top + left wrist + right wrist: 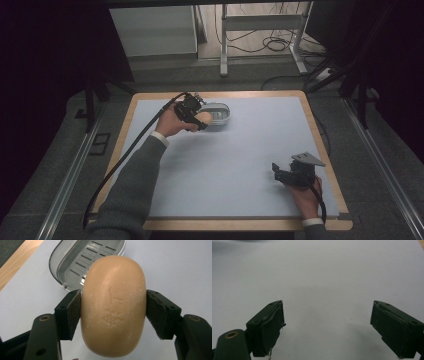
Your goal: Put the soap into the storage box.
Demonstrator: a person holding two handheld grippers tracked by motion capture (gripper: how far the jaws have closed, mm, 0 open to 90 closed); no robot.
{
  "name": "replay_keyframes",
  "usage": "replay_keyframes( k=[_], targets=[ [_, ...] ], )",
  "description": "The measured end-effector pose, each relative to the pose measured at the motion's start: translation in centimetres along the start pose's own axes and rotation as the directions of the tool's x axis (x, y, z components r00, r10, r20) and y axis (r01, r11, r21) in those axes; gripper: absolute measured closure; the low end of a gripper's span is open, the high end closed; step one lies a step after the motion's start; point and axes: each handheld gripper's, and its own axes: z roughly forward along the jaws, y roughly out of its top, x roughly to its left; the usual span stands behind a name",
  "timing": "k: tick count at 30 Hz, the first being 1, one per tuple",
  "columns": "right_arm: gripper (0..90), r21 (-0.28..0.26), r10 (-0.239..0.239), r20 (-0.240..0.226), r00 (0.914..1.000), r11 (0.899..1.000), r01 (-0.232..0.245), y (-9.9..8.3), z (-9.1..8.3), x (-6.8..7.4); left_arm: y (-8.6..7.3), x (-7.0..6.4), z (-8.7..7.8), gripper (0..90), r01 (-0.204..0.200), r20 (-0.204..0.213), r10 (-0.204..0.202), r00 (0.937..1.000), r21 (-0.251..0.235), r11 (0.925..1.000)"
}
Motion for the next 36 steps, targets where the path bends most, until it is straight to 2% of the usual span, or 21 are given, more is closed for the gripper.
replay_keyframes(
  k=[17,21,31,36],
  targets=[
    [12.0,0.001,0.003,-0.001,1.0000,1.000,-0.003,0.0,0.0,0.0,2.2,0.8,0.8,32.7,-0.017,0.008,0.017,0.9998,-0.001,0.9999],
    [12.0,0.001,0.003,-0.003,1.0000,1.000,-0.003,0.0,0.0,0.0,2.5,1.2,0.8,32.8,-0.011,0.010,0.011,0.9999,-0.013,0.9999],
    [12.0,0.003,0.005,-0.003,1.0000,1.000,-0.005,0.0,0.0,0.0,3.8,2.6,1.5,32.8,-0.016,0.004,0.016,0.9999,-0.004,0.9999],
    [12.0,0.004,0.008,-0.003,1.0000,1.000,-0.008,0.0,0.0,-0.1,4.1,3.3,1.6,32.8,-0.003,-0.001,0.003,1.0000,-0.016,0.9999]
  ],
)
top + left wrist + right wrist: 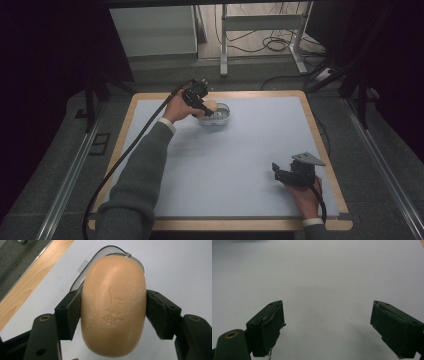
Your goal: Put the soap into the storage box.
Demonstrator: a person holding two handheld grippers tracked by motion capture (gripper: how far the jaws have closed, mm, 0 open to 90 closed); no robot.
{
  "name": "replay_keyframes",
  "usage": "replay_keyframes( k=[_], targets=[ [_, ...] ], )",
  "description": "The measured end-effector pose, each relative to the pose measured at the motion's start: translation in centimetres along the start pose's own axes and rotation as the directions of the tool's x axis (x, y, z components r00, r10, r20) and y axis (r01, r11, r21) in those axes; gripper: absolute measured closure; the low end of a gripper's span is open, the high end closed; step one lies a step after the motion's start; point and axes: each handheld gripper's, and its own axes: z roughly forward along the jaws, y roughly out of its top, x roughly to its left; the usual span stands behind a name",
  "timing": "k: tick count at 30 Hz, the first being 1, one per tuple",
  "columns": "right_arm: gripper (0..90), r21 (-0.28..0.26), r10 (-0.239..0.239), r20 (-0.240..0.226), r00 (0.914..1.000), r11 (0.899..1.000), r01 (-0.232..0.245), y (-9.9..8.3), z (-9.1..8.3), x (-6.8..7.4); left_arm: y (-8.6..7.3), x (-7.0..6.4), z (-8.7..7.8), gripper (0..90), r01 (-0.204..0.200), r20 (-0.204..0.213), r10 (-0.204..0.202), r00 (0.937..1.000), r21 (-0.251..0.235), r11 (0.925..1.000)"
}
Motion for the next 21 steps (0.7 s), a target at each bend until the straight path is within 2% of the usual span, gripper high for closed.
replay_keyframes(
  k=[13,21],
  targets=[
    [12.0,0.000,0.004,-0.003,1.0000,1.000,-0.004,0.0,0.0,0.0,1.1,0.4,0.6,32.7,-0.012,0.002,0.012,0.9999,0.011,0.9999],
    [12.0,-0.002,0.006,-0.005,1.0000,1.000,-0.006,0.0,0.0,-0.1,1.9,0.4,1.8,32.8,-0.014,0.008,0.014,0.9999,0.021,0.9997]
  ],
)
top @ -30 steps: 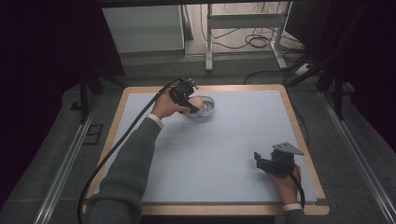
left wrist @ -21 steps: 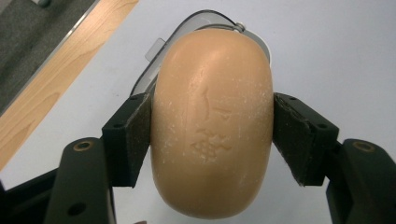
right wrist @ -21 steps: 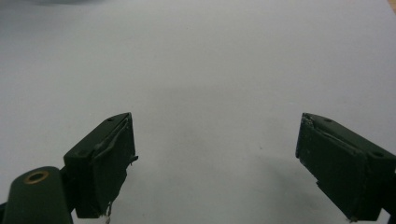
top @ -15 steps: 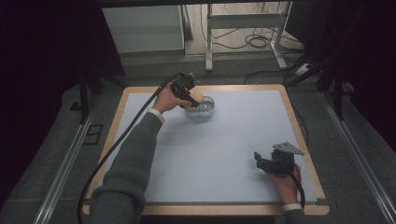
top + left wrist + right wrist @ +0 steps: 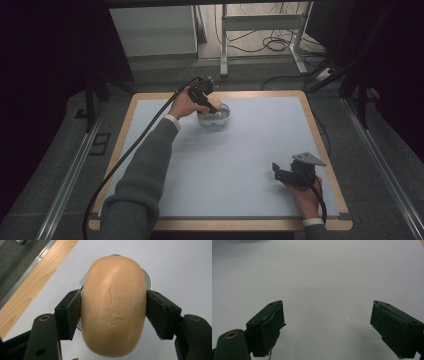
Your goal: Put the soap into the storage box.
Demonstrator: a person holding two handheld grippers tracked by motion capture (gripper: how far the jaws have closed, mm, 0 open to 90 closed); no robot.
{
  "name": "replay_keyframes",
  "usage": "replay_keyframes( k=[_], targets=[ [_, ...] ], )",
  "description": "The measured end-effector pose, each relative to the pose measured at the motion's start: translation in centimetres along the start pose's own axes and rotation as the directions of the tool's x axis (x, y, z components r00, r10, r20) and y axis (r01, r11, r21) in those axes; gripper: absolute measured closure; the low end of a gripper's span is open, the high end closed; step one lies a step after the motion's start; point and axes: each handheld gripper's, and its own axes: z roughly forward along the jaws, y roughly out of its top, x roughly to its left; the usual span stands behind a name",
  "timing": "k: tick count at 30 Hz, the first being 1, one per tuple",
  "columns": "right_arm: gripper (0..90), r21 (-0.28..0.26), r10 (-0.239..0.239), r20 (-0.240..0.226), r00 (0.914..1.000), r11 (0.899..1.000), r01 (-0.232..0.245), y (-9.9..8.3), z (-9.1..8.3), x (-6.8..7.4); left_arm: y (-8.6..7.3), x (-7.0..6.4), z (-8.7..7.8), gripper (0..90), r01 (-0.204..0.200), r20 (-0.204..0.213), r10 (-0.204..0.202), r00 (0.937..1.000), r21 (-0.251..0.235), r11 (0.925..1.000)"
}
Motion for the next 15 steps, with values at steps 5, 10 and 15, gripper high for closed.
replay_keyframes(
  k=[5,10,15],
  targets=[
    [12.0,0.001,0.001,0.001,1.0000,1.000,-0.001,0.0,0.0,0.0,0.2,0.0,0.9,32.8,-0.005,0.006,0.005,1.0000,0.009,0.9999],
    [12.0,0.002,0.001,0.001,1.0000,1.000,-0.001,0.0,0.0,0.0,0.1,0.0,1.6,32.7,-0.014,0.003,0.014,0.9999,0.033,0.9994],
    [12.0,0.001,0.002,0.001,1.0000,1.000,-0.002,0.0,0.0,0.0,0.0,-0.1,2.4,32.7,-0.011,0.008,0.010,0.9999,0.040,0.9992]
  ],
)
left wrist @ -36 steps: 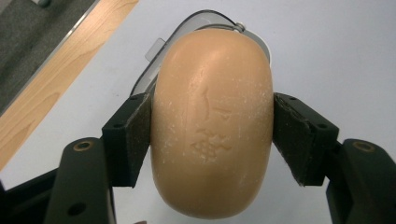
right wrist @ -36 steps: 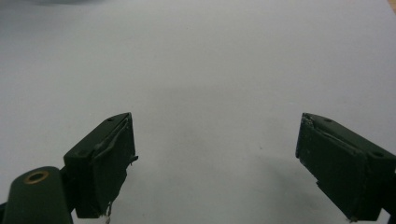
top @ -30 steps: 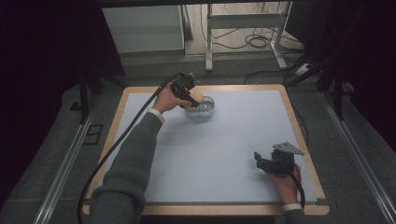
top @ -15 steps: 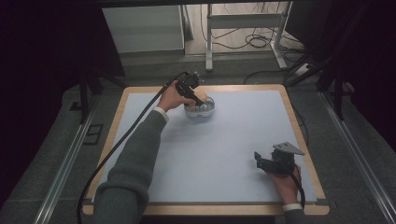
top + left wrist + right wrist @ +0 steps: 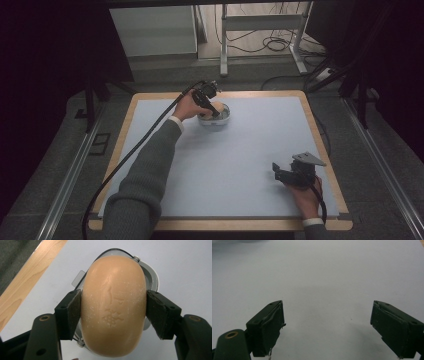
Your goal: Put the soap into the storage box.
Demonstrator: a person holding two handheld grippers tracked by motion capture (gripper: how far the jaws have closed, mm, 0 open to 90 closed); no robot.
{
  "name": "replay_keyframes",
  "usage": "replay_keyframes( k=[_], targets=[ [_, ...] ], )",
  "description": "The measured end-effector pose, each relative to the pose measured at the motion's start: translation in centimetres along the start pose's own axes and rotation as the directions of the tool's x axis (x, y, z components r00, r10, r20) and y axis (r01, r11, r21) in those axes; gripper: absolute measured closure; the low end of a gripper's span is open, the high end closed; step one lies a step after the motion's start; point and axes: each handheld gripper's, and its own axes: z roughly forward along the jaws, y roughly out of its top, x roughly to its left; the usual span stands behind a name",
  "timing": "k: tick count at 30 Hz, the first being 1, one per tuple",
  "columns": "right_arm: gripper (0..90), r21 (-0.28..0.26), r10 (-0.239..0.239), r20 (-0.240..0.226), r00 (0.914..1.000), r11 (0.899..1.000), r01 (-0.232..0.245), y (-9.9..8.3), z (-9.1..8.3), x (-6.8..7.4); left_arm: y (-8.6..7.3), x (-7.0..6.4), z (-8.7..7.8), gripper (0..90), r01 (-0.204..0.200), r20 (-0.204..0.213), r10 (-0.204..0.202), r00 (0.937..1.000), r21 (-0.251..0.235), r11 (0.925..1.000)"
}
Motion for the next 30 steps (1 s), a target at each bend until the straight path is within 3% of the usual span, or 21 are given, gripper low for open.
replay_keyframes(
  k=[12,15,16,18,30],
  targets=[
    [12.0,0.000,0.003,0.000,1.0000,1.000,-0.003,0.0,0.0,0.0,0.0,-0.2,1.1,32.4,0.004,0.023,-0.004,0.9997,0.022,0.9997],
    [12.0,0.000,0.003,-0.001,1.0000,1.000,-0.003,0.0,0.0,0.0,0.0,-0.3,1.0,32.3,0.012,0.021,-0.012,0.9997,0.008,0.9999],
    [12.0,0.000,0.002,0.000,1.0000,1.000,-0.002,0.0,0.0,0.0,0.1,-0.4,0.6,31.4,0.025,0.033,-0.025,0.9991,-0.019,0.9995],
    [12.0,0.001,0.000,-0.002,1.0000,1.000,0.000,0.0,0.0,0.0,0.3,-0.6,0.2,30.3,0.023,0.031,-0.022,0.9993,-0.030,0.9993],
    [12.0,0.001,-0.002,0.001,1.0000,1.000,0.002,0.0,0.0,0.0,0.1,-1.8,-2.7,24.3,0.009,0.012,-0.008,0.9999,-0.054,0.9985]
  ],
)
